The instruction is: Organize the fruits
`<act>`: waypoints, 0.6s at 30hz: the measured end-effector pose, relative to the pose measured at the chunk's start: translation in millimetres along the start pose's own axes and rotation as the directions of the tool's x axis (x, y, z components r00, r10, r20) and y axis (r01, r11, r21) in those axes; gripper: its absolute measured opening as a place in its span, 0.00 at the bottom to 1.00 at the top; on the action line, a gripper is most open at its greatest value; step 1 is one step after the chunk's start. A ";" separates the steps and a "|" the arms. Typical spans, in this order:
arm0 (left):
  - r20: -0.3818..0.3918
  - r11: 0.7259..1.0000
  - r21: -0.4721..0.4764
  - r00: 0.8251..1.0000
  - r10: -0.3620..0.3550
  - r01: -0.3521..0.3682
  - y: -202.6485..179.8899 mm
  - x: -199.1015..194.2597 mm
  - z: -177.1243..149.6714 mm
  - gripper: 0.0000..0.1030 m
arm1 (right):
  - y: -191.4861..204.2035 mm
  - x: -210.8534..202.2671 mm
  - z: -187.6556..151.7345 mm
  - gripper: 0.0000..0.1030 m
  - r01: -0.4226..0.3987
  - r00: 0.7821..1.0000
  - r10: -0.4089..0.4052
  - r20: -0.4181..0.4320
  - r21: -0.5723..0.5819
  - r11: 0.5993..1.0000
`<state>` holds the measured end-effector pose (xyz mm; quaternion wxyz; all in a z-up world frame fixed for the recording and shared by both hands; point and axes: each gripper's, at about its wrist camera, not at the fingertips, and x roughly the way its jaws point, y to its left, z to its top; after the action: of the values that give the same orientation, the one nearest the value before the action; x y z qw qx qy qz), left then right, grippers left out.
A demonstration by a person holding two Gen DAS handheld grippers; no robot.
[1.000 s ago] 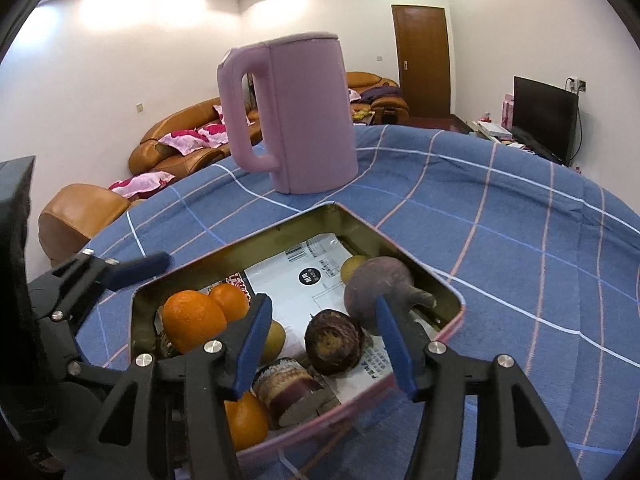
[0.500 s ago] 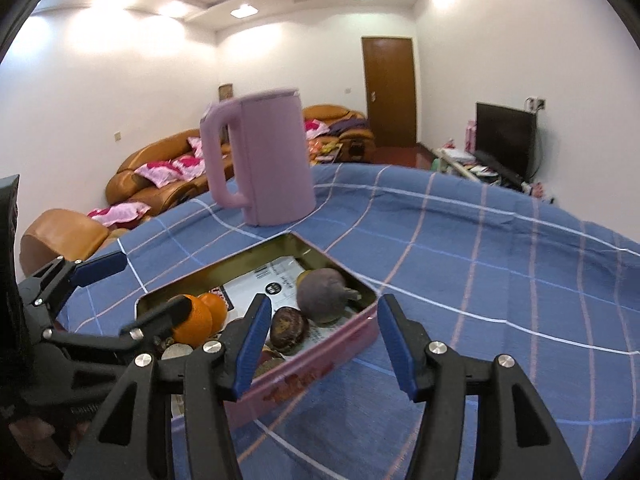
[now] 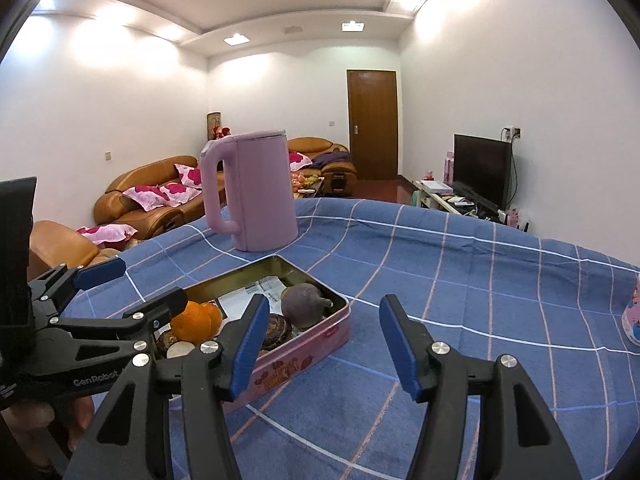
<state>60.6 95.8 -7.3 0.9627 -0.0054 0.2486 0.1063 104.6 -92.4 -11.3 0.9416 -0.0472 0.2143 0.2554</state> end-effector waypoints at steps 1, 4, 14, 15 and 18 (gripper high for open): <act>0.003 1.000 0.001 1.000 0.000 0.000 -0.8 -1.0 0.0 0.90 | -0.5 -1.3 -0.5 0.58 0.000 1.000 0.000 0.001 0.002 1.000; 0.009 1.000 0.003 1.000 -0.001 0.000 -3.1 -4.0 0.4 0.90 | -0.7 -4.3 -0.9 0.58 0.001 1.000 -0.001 0.006 0.003 1.000; 0.012 1.000 0.007 1.000 -0.002 0.002 -6.7 -8.2 1.0 0.90 | -1.0 -14.1 -0.3 0.59 0.000 1.000 0.000 0.024 0.004 1.000; 0.013 1.000 0.009 1.000 -0.003 0.003 -7.3 -8.5 1.0 0.90 | -1.0 -14.1 -0.4 0.59 0.001 1.000 -0.001 0.024 0.005 1.000; 0.011 1.000 0.010 1.000 -0.004 0.004 -7.9 -8.5 0.9 0.90 | -1.6 -15.5 -0.5 0.59 0.001 1.000 -0.001 0.024 0.006 1.000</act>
<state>55.5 86.4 -2.7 0.9643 -0.0005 0.2438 0.1031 93.2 -101.0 -5.1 0.9445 -0.0415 0.2035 0.2547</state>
